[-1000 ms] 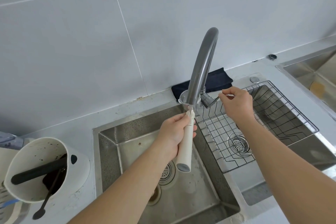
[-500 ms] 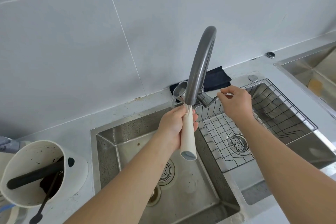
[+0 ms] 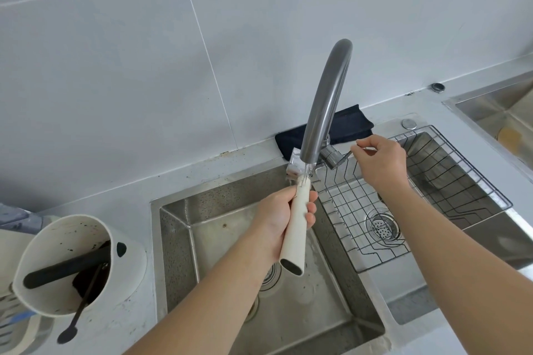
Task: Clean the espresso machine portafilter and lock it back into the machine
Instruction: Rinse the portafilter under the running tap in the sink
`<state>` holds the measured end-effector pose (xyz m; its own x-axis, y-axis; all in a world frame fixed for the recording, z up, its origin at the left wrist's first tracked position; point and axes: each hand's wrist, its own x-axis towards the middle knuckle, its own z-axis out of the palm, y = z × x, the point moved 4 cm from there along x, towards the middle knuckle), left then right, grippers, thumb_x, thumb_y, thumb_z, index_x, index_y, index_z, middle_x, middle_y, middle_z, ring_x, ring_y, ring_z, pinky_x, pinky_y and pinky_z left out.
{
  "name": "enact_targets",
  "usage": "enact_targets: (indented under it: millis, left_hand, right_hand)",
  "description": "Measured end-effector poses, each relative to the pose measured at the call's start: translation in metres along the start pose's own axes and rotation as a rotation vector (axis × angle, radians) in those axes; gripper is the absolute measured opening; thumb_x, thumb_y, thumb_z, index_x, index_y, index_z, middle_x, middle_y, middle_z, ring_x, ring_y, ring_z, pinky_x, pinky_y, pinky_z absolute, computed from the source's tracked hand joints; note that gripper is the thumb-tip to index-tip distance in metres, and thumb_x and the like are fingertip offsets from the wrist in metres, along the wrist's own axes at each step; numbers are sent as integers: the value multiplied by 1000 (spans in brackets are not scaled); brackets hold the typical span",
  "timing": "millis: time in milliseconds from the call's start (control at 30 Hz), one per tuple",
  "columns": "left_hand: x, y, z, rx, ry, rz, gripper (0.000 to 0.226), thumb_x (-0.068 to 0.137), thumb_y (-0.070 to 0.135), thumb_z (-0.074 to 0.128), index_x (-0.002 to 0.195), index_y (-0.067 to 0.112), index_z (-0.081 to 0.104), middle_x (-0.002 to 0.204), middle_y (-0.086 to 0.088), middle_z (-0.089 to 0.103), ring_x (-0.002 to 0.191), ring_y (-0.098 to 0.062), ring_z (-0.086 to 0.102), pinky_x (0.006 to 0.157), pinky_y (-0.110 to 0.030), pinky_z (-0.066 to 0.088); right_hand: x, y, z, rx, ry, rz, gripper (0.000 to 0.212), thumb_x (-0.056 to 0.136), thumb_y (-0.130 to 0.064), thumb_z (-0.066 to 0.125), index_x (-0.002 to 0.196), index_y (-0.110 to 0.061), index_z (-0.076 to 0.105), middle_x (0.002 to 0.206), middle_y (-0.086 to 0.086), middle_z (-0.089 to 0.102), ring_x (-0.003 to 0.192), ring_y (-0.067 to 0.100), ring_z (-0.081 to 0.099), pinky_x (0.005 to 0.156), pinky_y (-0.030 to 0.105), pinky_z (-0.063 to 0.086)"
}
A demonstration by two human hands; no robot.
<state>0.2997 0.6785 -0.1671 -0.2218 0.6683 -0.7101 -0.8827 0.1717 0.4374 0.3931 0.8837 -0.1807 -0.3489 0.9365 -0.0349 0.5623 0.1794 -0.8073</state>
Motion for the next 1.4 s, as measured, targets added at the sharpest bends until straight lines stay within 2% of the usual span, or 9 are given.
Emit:
enact_targets:
  millis: [367, 633, 767, 867, 933, 1000, 1067, 1200, 1400]
  left_hand:
    - [-19, -13, -26, 157, -7, -7, 26, 90, 12, 61, 110, -4, 66, 75, -11, 64, 51, -14, 53, 37, -21, 44]
    - [-36, -10, -47, 389, 21, 52, 29, 91, 21, 62, 106, -2, 70, 77, -11, 66, 56, -18, 54, 43, -25, 45]
    - [-44, -4, -56, 501, 48, 118, 19, 94, 15, 57, 95, 10, 76, 80, -13, 67, 59, -22, 58, 47, -27, 46]
    - [-45, 2, -62, 610, 72, 164, 25, 94, 18, 60, 82, 27, 80, 79, -14, 71, 72, -33, 61, 62, -39, 52]
    - [-44, 6, -64, 676, 86, 190, 25, 93, 23, 62, 80, 35, 79, 80, -13, 72, 79, -38, 63, 79, -56, 51]
    - [-44, 11, -64, 733, 80, 222, 20, 92, 26, 63, 84, 36, 79, 83, -12, 71, 82, -39, 68, 85, -61, 50]
    - [-46, 14, -62, 807, 71, 251, 13, 91, 31, 65, 95, 32, 78, 87, -9, 69, 83, -33, 73, 82, -57, 57]
    - [-48, 20, -61, 977, 60, 279, 24, 91, 34, 63, 114, 34, 71, 102, -5, 69, 80, -23, 75, 74, -48, 61]
    - [-53, 28, -54, 1158, 27, 396, 33, 94, 28, 56, 98, 61, 63, 87, 0, 67, 67, -11, 69, 72, -41, 59]
  right_hand:
    - [0, 0, 0, -15, 1, 1, 11, 91, -26, 66, 95, -17, 71, 85, 4, 73, 61, 13, 58, 62, 26, 49]
    - [-1, -1, 0, -2, 3, 1, 11, 91, -26, 66, 95, -17, 70, 83, 3, 72, 52, 10, 54, 52, 20, 41]
    - [0, 1, 0, 0, 0, 4, 12, 91, -26, 66, 97, -16, 71, 85, 4, 73, 55, 10, 56, 57, 24, 45]
    - [-1, 0, 1, 4, 6, -4, 12, 91, -26, 66, 95, -15, 71, 84, 4, 73, 55, 8, 55, 58, 22, 44]
    - [-1, 0, 0, 5, 12, -8, 10, 91, -25, 66, 93, -16, 71, 84, 4, 72, 55, 7, 54, 57, 20, 41]
    - [-1, 0, 0, -2, 13, -8, 10, 91, -24, 66, 93, -16, 71, 84, 5, 72, 56, 7, 54, 58, 20, 41]
    - [-1, 0, 0, -3, 12, -12, 11, 91, -24, 66, 93, -15, 71, 85, 5, 72, 56, 7, 53, 58, 21, 42]
    - [0, 0, 0, -5, 14, -16, 14, 91, -25, 66, 95, -14, 72, 87, 5, 73, 56, 6, 53, 62, 24, 44]
    - [0, 1, 1, -5, 13, -11, 13, 91, -26, 66, 95, -15, 72, 87, 5, 73, 56, 7, 54, 54, 18, 41]
